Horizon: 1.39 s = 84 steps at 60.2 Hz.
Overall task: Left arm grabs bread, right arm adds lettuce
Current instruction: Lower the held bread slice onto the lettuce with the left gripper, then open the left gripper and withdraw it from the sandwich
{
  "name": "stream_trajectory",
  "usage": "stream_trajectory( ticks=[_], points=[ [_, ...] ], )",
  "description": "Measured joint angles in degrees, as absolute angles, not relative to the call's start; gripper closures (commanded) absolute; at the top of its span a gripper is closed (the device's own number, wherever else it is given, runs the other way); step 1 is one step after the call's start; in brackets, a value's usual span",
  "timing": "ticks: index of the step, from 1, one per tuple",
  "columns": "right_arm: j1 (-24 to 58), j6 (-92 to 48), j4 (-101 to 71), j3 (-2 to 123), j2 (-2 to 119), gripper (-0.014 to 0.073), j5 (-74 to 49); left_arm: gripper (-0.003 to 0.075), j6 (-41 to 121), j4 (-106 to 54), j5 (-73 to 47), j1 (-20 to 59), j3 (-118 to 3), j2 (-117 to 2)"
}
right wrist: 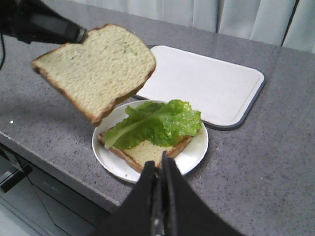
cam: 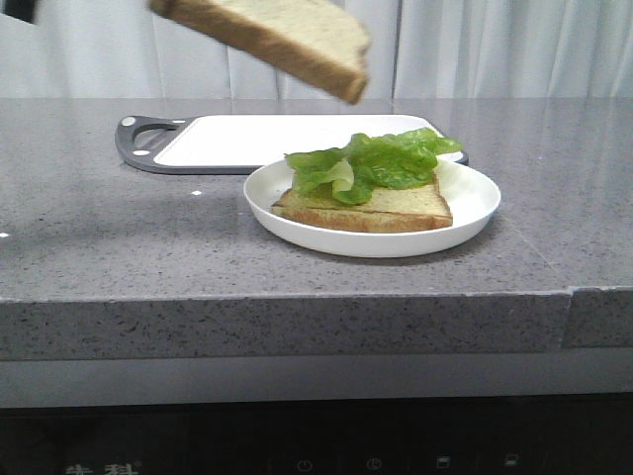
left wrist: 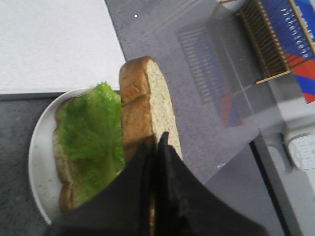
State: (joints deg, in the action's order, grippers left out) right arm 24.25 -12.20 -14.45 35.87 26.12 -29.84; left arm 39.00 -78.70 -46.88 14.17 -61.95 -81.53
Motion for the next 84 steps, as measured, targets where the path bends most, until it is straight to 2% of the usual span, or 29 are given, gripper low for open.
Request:
stream_trajectory(
  ticks=[17, 30, 35, 47, 51, 57, 61, 70, 84],
  points=[
    [24.25, -12.2, -14.45, 35.65, 25.86, 0.0654, -31.66, 0.0741, 41.82, -82.74, -47.39, 20.53, -68.07, -95.08],
    [24.25, -12.2, -14.45, 35.65, 25.86, 0.0654, -31.66, 0.0728, 42.18, -83.05, -47.17, 20.97, -69.0, -99.14],
    [24.25, -12.2, -14.45, 35.65, 25.86, 0.0654, -31.66, 0.0667, 42.75, -83.05, -46.74, 20.97, -69.0, -99.69],
    [24.25, -12.2, -14.45, 35.65, 25.86, 0.0654, -31.69, 0.0419, 43.5, -83.22, -46.92, 20.97, -69.04, -99.77],
    [24.25, -12.2, -14.45, 35.65, 25.86, 0.0654, -31.69, 0.0378, 43.5, -83.22, -47.87, 20.83, -69.04, -99.65],
    [24.25, -12.2, -14.45, 35.65, 25.86, 0.0654, -31.69, 0.0405, 43.62, -83.22, -49.39, 20.34, -69.04, -98.36],
    [24.25, -12.2, -14.45, 35.65, 25.86, 0.0654, -31.58, 0.0463, 43.62, -83.22, -49.65, 20.06, -69.04, -96.78],
    [24.25, -12.2, -14.45, 35.65, 25.86, 0.0654, -31.5, 0.0739, 43.62, -82.82, -49.3, 18.34, -69.04, -91.49],
    [23.1, -10.29, -9.0, 35.65, 25.86, 0.0654, -30.46, 0.0741, 43.12, -70.8, -44.28, 15.88, -69.04, -84.01]
  ],
)
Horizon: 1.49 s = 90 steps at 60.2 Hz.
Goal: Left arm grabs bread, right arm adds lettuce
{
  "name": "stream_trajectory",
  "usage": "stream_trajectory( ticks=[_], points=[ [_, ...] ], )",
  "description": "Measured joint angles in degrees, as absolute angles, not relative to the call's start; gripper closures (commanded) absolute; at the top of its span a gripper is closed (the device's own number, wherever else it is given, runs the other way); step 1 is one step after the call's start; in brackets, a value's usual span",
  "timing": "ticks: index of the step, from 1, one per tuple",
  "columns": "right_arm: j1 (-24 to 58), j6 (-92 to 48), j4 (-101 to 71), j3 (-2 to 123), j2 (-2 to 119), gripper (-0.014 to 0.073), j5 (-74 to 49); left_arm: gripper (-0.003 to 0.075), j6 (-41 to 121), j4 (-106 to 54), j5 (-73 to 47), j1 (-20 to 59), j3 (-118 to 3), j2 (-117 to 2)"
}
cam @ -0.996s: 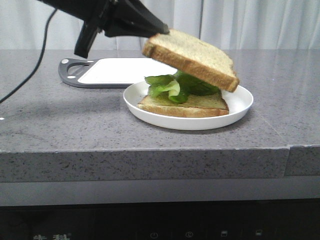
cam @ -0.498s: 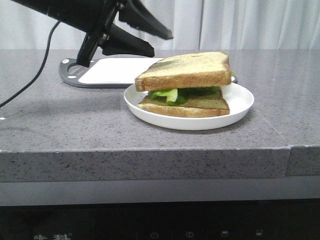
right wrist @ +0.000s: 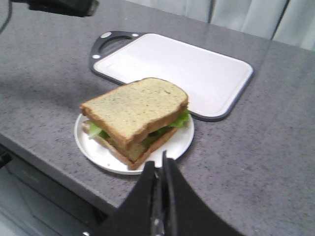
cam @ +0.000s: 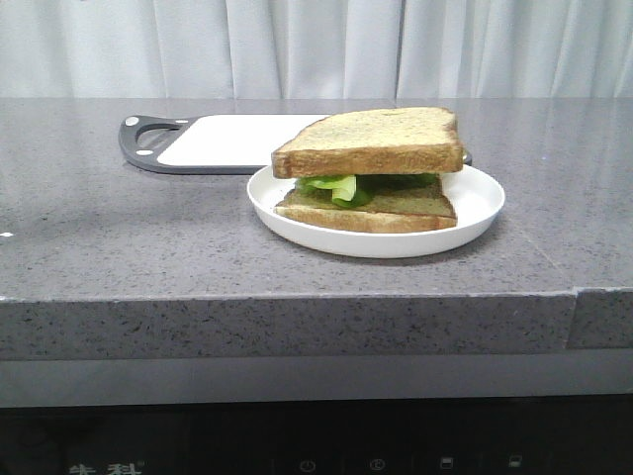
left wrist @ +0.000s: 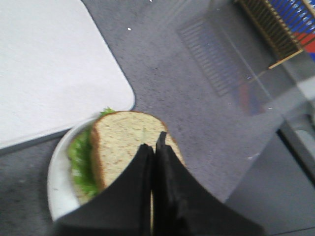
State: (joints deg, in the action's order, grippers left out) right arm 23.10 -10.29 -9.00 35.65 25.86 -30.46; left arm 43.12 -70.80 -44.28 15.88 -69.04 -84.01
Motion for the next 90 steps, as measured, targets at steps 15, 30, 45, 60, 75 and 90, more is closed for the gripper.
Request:
stream_trajectory(
  ticks=[15, 30, 45, 60, 75, 90],
  points=[
    [17.81, -3.15, -5.06, 34.3, 24.17, 0.0654, -29.19, 0.0741, 39.85, -52.27, -30.91, 16.11, -61.97, -69.55],
    [17.61, -2.58, -5.26, 25.85, 12.52, 0.0654, -25.84, 0.0741, 39.63, -44.54, -17.27, 16.28, -42.35, -47.9],
    [17.61, -2.45, -5.38, 20.23, 1.02, 0.0654, -25.84, 0.0741, 39.59, -42.72, -15.28, 16.28, -24.64, -25.94],
    [17.61, -2.45, -5.38, 19.27, -0.33, 0.0654, -25.84, 0.0741, 39.59, -42.59, -15.19, 16.28, -19.56, -14.27],
    [17.61, -2.36, -5.38, 19.27, -0.33, 0.0654, -25.84, 0.0741, 39.59, -42.59, -14.97, 16.28, -19.56, -12.97],
    [17.61, -2.36, -5.38, 19.27, -0.33, 0.0654, -25.84, 0.0741, 39.59, -42.59, -14.97, 16.28, -19.56, -12.97]
  ],
)
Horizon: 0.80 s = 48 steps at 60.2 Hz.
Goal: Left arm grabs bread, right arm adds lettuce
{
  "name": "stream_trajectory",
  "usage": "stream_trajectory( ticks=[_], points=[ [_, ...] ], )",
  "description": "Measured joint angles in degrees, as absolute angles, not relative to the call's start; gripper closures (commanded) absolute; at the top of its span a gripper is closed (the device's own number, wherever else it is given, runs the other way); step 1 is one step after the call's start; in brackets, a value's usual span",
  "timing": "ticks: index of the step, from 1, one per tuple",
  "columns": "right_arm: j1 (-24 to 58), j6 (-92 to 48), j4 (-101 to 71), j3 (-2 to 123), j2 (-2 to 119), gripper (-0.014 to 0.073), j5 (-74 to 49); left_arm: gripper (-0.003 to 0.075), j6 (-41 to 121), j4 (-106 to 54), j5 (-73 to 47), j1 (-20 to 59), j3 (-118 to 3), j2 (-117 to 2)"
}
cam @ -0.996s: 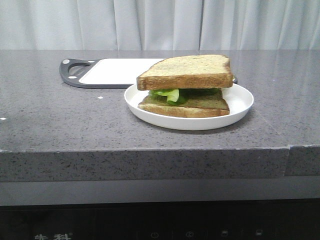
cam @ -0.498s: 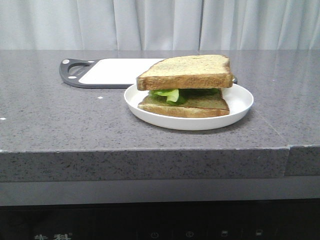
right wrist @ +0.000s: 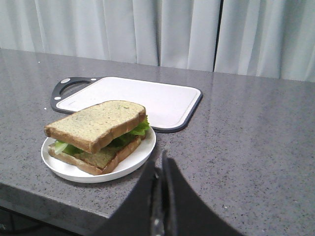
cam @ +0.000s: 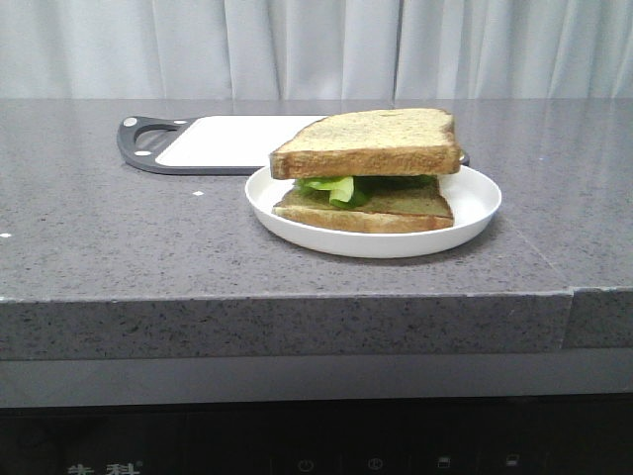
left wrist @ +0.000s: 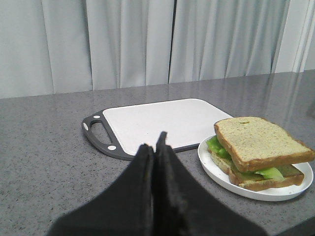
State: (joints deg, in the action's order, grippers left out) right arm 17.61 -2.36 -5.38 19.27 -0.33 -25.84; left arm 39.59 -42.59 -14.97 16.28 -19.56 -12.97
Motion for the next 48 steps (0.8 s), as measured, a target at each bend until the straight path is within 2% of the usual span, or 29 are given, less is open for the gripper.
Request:
stream_trajectory(
  ticks=[11, 20, 24, 33, 48],
  points=[
    [17.61, -2.36, -5.38, 19.27, -0.33, 0.0654, -25.84, 0.0741, 35.22, -35.42, -14.42, 16.28, -19.56, -12.77],
    [17.61, -2.36, -5.38, 19.27, -0.33, 0.0654, -25.84, 0.0741, 8.16, -10.5, -14.42, 16.28, -18.96, -11.04],
    [17.61, -2.36, -5.38, 19.27, -0.33, 0.0654, -25.84, 0.0741, 2.5, -5.4, -14.42, 16.28, -17.62, -9.66],
    [17.61, -2.36, -5.38, 19.27, -0.33, 0.0654, -25.84, 0.0741, -0.84, -2.9, -14.53, 13.3, -13.2, -5.73],
    [17.61, -2.36, -5.38, 19.27, -0.42, 0.0654, -25.84, 0.0741, -1.34, -4.06, -17.92, 3.0, -6.45, 0.25]
  ],
)
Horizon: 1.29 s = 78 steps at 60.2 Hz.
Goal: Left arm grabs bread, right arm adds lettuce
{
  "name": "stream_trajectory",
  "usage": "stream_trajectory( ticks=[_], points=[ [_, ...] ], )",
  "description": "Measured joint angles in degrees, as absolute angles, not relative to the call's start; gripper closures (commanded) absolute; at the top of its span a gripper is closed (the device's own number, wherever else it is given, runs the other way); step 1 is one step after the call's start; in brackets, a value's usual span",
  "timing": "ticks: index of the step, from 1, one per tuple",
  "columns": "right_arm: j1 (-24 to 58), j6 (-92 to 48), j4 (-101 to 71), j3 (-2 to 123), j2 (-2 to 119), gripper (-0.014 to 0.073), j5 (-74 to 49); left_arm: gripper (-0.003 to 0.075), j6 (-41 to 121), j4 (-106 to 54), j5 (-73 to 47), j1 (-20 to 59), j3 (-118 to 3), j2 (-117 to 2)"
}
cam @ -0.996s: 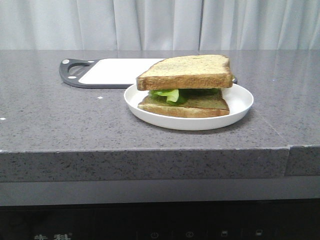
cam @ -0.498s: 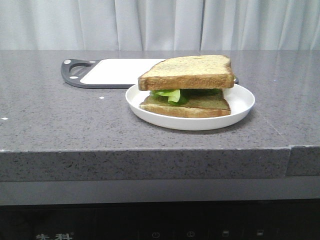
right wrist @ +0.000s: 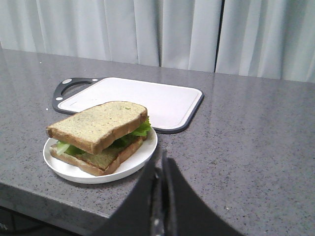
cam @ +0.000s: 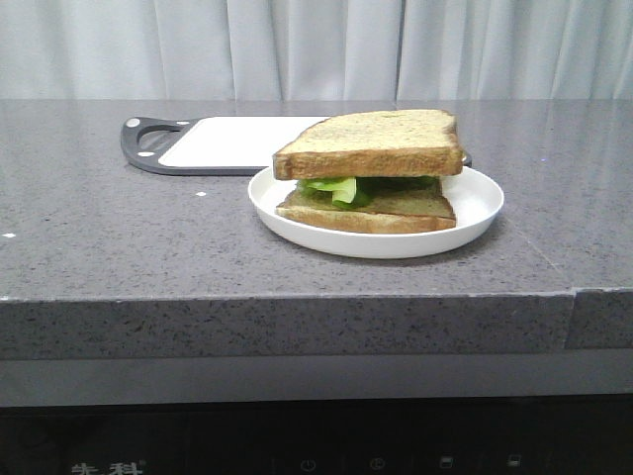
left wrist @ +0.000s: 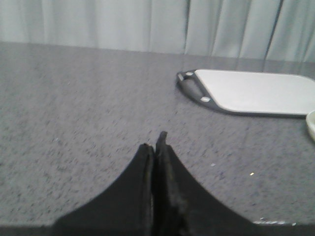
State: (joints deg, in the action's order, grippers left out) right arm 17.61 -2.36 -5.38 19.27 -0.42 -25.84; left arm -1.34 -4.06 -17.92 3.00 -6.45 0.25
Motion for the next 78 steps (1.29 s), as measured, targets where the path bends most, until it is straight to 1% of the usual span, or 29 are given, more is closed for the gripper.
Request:
stream_trajectory(
  ticks=[7, 11, 17, 36, 78],
  points=[
    [17.61, -2.36, -5.38, 19.27, -0.42, 0.0654, -25.84, 0.0741, -1.34, -4.31, -18.62, -1.0, -3.39, 0.25],
    [17.61, -2.36, -5.38, 19.27, -0.42, 0.0654, -25.84, 0.0741, -1.34, -4.42, -18.62, -1.92, -1.79, 0.25],
    [17.61, -2.36, -5.38, 19.27, -0.42, 0.0654, -25.84, 0.0741, -1.34, -4.42, -18.74, -2.04, 0.25, 0.25],
    [17.61, -2.36, -5.38, 19.27, -0.42, 0.0654, -25.84, 0.0741, -1.44, -4.53, -15.63, -2.04, 0.25, 0.25],
    [17.61, -2.36, -5.38, 19.27, -0.42, 0.0654, -25.84, 0.0741, -1.44, -4.53, -15.55, -2.04, 0.25, 0.25]
  ],
)
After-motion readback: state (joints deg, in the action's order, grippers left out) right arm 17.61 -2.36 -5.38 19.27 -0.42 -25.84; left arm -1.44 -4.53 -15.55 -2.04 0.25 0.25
